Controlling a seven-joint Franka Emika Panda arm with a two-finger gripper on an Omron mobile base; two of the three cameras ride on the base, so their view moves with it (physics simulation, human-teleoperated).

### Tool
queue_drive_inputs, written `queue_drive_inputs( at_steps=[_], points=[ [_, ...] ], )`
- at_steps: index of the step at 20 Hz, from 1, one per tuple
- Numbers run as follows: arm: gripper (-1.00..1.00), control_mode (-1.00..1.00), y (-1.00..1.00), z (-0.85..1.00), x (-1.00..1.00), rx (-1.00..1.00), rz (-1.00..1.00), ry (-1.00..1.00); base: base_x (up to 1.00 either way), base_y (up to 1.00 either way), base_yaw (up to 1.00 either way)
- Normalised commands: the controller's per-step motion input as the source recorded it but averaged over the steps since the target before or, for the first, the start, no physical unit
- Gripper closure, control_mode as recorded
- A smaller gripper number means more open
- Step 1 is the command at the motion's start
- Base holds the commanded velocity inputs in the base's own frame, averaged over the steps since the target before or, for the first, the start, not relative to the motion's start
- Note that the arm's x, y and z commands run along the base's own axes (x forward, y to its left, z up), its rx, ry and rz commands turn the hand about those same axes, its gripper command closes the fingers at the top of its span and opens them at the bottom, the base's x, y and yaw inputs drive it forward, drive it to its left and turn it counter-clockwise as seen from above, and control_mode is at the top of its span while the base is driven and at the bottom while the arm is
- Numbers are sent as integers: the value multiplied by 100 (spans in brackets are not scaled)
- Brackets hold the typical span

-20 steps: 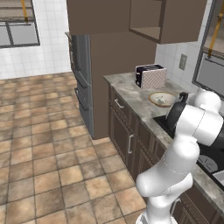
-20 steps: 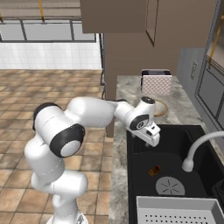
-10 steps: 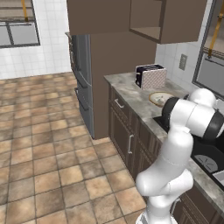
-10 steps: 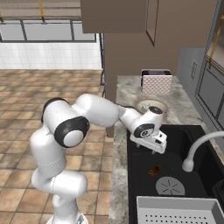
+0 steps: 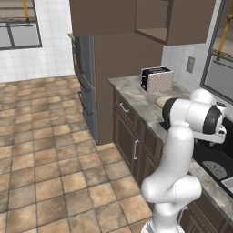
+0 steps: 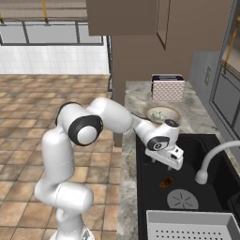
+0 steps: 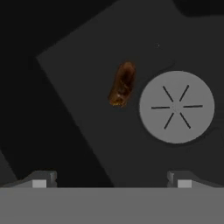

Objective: Pick the garlics from the cabinet and place them in one bowl. Pick the sweet potato from the sink and place it in the other bowl.

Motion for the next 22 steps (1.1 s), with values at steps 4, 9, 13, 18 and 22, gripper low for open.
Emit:
queue_drive_inputs(
  at_steps=[4, 9, 13, 18, 22],
  points=[
    [-100, -100, -1, -16, 49, 0, -25, 3, 0, 0, 0],
    [-100, -100, -16, -42, 6, 8, -8, 0, 0, 0, 0],
    [-100, -100, -21, -54, 15, 4, -8, 0, 0, 0, 0],
    [-100, -100, -13, -54, 35, 0, -7, 0, 0, 0, 0],
    [-100, -100, -8, -64, 52, 0, -4, 0, 0, 0, 0]
  ],
)
